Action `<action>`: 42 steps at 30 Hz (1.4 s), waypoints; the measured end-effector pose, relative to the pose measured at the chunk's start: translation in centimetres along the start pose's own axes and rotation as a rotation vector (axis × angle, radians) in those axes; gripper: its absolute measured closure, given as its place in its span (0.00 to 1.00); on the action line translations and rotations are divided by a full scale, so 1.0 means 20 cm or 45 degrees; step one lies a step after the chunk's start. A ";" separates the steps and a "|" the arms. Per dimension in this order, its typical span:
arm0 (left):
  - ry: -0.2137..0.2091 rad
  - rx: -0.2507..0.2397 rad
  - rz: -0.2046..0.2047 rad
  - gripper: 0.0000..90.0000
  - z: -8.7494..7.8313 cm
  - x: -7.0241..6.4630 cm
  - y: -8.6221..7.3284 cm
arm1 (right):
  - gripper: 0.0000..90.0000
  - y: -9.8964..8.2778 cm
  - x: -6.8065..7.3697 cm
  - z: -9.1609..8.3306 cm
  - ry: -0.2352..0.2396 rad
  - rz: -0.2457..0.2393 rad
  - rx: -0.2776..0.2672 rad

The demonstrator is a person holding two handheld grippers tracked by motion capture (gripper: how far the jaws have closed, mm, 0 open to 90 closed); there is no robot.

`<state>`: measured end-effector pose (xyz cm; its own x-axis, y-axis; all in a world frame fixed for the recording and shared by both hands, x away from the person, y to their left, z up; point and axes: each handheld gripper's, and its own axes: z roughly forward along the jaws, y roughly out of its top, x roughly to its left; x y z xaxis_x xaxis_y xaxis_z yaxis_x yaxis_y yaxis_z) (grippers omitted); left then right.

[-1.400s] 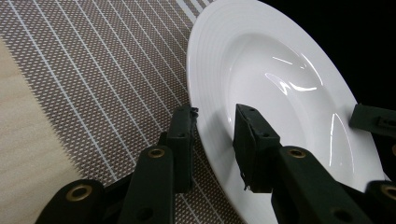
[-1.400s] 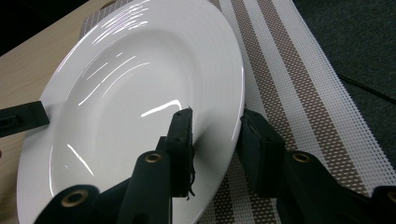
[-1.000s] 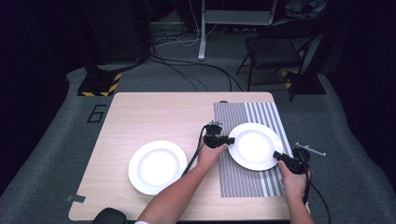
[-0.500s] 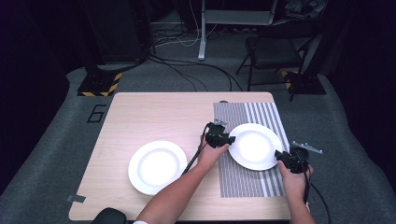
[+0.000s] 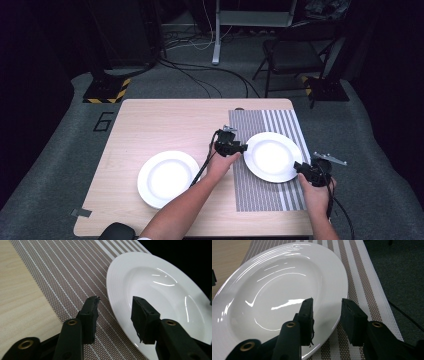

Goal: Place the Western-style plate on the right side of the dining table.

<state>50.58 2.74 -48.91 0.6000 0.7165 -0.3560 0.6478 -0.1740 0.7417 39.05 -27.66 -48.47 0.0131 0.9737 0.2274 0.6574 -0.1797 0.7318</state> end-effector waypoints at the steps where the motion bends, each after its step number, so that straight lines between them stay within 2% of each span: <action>1: -0.010 -0.003 -0.013 0.60 -0.01 0.00 0.00 | 0.69 0.00 0.01 0.00 -0.009 -0.017 0.002; 8: 0.007 -0.013 -0.019 0.53 -0.04 0.02 0.00 | 0.67 0.00 0.00 0.00 0.009 0.005 0.008; 10: -0.010 -0.016 -0.029 0.50 -0.05 0.03 0.01 | 0.65 0.00 0.00 0.00 0.018 0.008 0.013; 14: -0.036 -0.007 -0.071 0.42 -0.07 0.05 0.01 | 0.57 0.00 0.02 -0.02 0.035 -0.009 0.001; 17: -0.047 0.001 -0.073 0.39 -0.08 0.05 0.01 | 0.51 0.02 0.05 -0.04 0.036 -0.044 -0.024; 18: -0.046 0.013 -0.058 0.39 -0.09 0.06 0.01 | 0.51 0.02 0.05 -0.04 0.036 -0.044 -0.024; 21: -0.054 0.008 -0.060 0.39 -0.12 0.05 0.02 | 0.49 0.03 0.07 -0.05 0.048 -0.079 -0.035; 30: -0.038 -0.004 -0.034 0.40 -0.19 0.06 0.02 | 0.48 0.03 0.11 -0.08 0.100 -0.089 -0.034; 37: -0.001 -0.011 0.017 0.41 -0.26 0.06 0.02 | 0.48 0.02 0.13 -0.09 0.122 -0.100 -0.028; 42: -0.004 -0.015 0.040 0.42 -0.31 0.06 0.01 | 0.48 0.02 0.16 -0.11 0.166 -0.099 -0.026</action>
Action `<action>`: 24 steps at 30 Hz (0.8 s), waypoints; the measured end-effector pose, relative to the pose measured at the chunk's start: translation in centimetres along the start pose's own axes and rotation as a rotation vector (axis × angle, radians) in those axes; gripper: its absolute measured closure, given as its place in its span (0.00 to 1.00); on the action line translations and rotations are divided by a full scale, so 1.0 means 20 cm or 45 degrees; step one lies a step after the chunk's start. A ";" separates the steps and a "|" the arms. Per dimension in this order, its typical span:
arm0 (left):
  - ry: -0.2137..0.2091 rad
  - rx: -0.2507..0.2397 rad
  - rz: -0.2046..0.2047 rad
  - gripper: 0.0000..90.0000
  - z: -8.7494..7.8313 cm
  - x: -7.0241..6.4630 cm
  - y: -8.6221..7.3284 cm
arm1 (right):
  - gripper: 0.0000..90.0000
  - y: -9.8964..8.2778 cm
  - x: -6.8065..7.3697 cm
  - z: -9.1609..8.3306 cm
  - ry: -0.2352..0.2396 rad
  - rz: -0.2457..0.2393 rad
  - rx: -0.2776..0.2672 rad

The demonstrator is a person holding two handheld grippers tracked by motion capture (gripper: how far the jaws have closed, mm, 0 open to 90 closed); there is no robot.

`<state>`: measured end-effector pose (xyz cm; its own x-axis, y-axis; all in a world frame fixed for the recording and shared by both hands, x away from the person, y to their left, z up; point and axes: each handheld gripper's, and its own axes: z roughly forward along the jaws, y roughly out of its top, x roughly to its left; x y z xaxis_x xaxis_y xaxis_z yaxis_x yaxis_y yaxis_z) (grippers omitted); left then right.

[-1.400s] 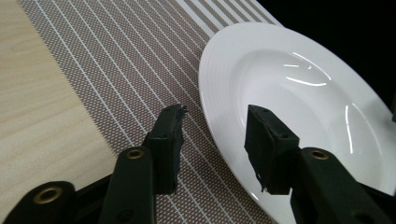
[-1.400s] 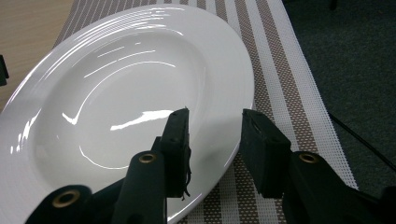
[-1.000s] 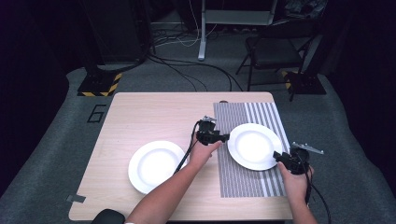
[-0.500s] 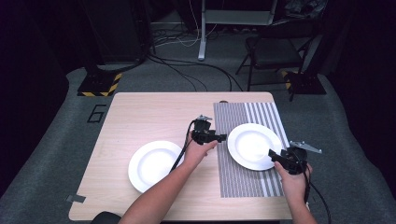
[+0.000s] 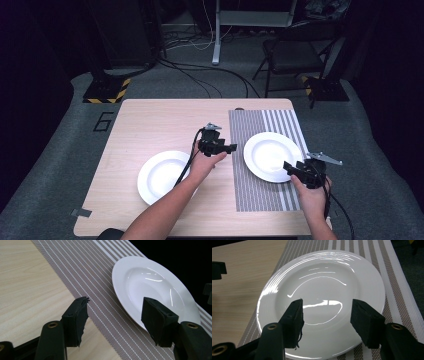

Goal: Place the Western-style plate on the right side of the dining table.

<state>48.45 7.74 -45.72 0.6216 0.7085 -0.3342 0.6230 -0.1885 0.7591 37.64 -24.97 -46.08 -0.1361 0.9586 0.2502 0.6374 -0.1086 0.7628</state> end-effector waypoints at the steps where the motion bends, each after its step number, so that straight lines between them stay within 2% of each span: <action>1: 0.003 0.001 0.006 0.42 -0.01 0.00 0.00 | 0.48 0.00 0.01 0.00 0.009 -0.004 -0.003; 8: 0.003 -0.010 -0.006 0.42 -0.07 0.02 -0.02 | 0.48 0.02 0.06 -0.02 0.072 -0.023 -0.004; 15: 0.034 -0.012 0.036 0.42 -0.15 0.04 -0.04 | 0.48 0.03 0.11 -0.03 0.120 -0.040 -0.003; 24: 0.060 -0.021 0.035 0.42 -0.23 0.08 -0.07 | 0.47 0.03 0.19 -0.02 0.174 -0.086 0.008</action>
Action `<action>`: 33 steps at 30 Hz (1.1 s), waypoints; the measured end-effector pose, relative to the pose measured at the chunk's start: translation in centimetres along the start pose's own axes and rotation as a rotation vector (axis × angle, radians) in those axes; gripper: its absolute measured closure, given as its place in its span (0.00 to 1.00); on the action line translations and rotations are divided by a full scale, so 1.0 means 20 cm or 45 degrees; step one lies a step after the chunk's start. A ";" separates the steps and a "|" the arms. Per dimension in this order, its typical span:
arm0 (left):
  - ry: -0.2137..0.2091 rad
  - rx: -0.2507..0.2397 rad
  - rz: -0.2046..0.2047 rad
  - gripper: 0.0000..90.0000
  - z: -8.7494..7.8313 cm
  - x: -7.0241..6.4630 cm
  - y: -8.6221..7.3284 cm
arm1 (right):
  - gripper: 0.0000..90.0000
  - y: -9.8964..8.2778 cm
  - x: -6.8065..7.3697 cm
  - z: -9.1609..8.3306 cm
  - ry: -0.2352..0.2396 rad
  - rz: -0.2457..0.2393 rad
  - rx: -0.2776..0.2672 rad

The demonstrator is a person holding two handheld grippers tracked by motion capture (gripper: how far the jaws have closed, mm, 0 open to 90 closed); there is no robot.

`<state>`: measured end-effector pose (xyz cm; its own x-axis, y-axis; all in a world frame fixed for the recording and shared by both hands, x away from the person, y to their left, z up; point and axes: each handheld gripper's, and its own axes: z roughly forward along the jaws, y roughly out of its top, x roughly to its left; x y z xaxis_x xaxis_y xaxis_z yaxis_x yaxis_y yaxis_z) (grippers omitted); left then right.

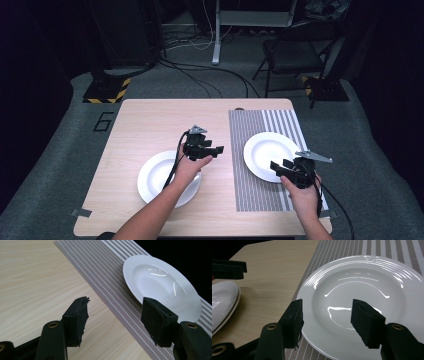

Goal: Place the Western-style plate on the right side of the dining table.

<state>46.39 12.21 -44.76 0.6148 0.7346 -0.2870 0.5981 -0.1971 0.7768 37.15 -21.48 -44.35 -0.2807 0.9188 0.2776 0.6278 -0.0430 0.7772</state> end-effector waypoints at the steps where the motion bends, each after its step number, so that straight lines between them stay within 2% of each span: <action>1: 0.002 -0.002 0.001 0.42 -0.01 0.00 0.00 | 0.47 0.00 0.01 0.00 0.008 -0.001 0.000; 9: 0.028 -0.002 -0.005 0.42 -0.08 0.05 -0.05 | 0.47 0.00 0.10 0.01 0.059 -0.049 0.014; 22: 0.086 -0.019 -0.012 0.42 -0.27 0.15 -0.12 | 0.47 0.01 0.22 0.04 0.141 -0.131 0.034; 33: 0.144 -0.045 -0.065 0.42 -0.42 0.25 -0.20 | 0.47 0.00 0.29 0.08 0.197 -0.186 0.060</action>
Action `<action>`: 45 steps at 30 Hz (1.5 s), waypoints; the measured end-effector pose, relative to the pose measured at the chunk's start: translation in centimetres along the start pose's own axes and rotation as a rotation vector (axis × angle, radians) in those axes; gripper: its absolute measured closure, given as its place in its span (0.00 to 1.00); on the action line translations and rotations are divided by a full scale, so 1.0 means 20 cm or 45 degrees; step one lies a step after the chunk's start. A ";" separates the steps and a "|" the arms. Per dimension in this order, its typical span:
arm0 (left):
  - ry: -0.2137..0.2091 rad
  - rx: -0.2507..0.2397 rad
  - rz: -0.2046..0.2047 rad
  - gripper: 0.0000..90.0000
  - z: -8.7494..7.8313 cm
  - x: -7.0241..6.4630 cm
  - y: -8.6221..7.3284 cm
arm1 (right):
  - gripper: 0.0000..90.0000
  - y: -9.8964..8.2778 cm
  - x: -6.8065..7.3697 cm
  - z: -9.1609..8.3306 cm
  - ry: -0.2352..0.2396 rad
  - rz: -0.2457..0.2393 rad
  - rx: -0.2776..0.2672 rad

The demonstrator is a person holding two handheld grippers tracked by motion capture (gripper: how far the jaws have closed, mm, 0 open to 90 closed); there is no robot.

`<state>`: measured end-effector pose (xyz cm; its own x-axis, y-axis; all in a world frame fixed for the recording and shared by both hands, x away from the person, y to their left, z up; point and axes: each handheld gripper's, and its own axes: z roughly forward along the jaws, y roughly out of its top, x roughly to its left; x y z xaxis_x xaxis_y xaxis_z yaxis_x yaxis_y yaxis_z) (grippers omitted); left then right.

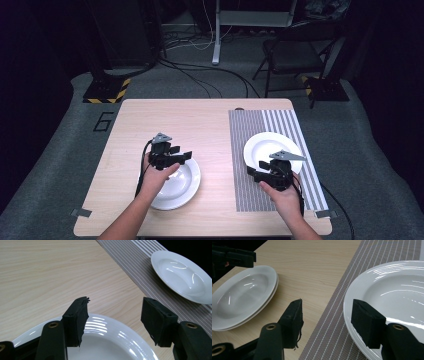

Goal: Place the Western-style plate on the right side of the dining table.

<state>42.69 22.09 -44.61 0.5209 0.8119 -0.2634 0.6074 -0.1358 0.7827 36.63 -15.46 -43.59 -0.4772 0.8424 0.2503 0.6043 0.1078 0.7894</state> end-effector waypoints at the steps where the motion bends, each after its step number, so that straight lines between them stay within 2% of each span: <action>1: 0.001 0.002 -0.006 0.42 -0.01 0.01 -0.01 | 0.47 0.00 0.01 0.01 0.007 -0.001 0.002; 5: 0.027 0.004 -0.021 0.42 -0.06 0.05 -0.05 | 0.46 0.00 0.02 0.03 0.019 -0.028 0.008; 16: 0.095 -0.005 -0.087 0.42 -0.17 0.18 -0.15 | 0.46 -0.01 0.05 0.09 0.059 -0.045 0.046; 21: 0.134 -0.013 -0.112 0.42 -0.22 0.22 -0.18 | 0.46 -0.03 0.05 0.11 0.084 -0.044 0.056; 34: 0.179 -0.055 -0.188 0.42 -0.32 0.30 -0.27 | 0.46 -0.08 0.05 0.16 0.099 -0.058 0.063; 38: 0.199 -0.059 -0.198 0.42 -0.34 0.33 -0.27 | 0.46 -0.10 0.06 0.18 0.094 -0.087 0.074; 40: 0.208 -0.069 -0.218 0.42 -0.35 0.34 -0.28 | 0.46 -0.12 0.06 0.19 0.088 -0.112 0.086; 45: 0.229 -0.079 -0.230 0.42 -0.38 0.38 -0.29 | 0.46 -0.16 0.10 0.23 0.098 -0.177 0.111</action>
<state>38.55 33.33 -46.98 0.2890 0.9084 -0.3021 0.6400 0.0513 0.7666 36.71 -11.70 -48.12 -0.6055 0.7736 0.1867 0.5805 0.2689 0.7686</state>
